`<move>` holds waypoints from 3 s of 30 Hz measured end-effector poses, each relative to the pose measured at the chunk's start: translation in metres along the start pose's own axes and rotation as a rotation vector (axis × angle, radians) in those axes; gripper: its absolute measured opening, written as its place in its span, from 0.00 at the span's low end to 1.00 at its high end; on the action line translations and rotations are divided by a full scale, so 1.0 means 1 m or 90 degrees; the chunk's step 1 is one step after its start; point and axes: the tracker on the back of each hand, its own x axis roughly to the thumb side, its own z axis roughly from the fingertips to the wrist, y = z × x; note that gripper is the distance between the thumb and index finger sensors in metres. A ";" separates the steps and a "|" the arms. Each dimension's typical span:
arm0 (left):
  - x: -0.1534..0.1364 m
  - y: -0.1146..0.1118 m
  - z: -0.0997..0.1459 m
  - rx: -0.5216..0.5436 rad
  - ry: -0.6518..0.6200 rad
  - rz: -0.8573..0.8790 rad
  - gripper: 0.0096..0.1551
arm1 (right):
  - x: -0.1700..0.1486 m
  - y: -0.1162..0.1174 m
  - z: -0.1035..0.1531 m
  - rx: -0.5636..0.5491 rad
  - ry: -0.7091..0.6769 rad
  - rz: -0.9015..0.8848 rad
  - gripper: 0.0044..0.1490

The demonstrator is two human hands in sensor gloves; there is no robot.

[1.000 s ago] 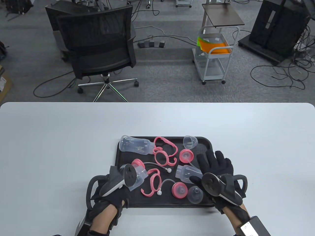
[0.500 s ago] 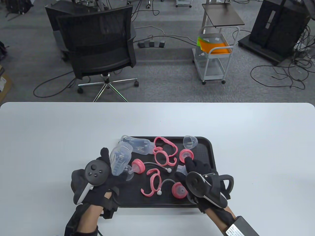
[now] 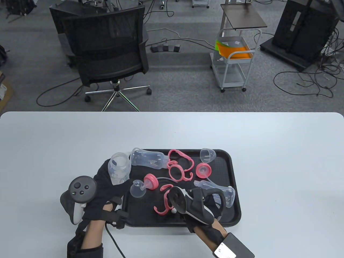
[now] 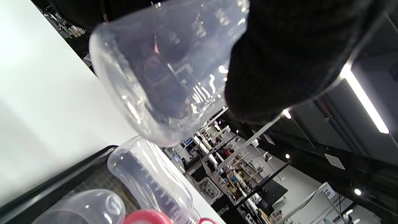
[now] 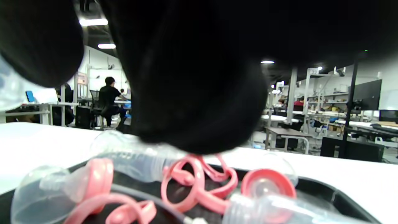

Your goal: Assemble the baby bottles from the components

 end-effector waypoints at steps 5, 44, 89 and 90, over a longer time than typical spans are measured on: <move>-0.003 0.002 0.001 0.019 0.015 0.007 0.63 | 0.019 0.019 -0.002 0.046 0.020 -0.026 0.35; 0.002 -0.006 0.002 0.021 -0.014 -0.021 0.64 | 0.026 0.047 -0.014 0.141 0.126 -0.019 0.30; 0.028 -0.040 0.006 -0.154 -0.184 -0.093 0.63 | -0.090 -0.029 0.029 -0.230 0.085 -0.353 0.29; 0.029 -0.042 0.006 -0.162 -0.190 -0.096 0.63 | -0.089 -0.029 0.030 -0.237 0.084 -0.352 0.29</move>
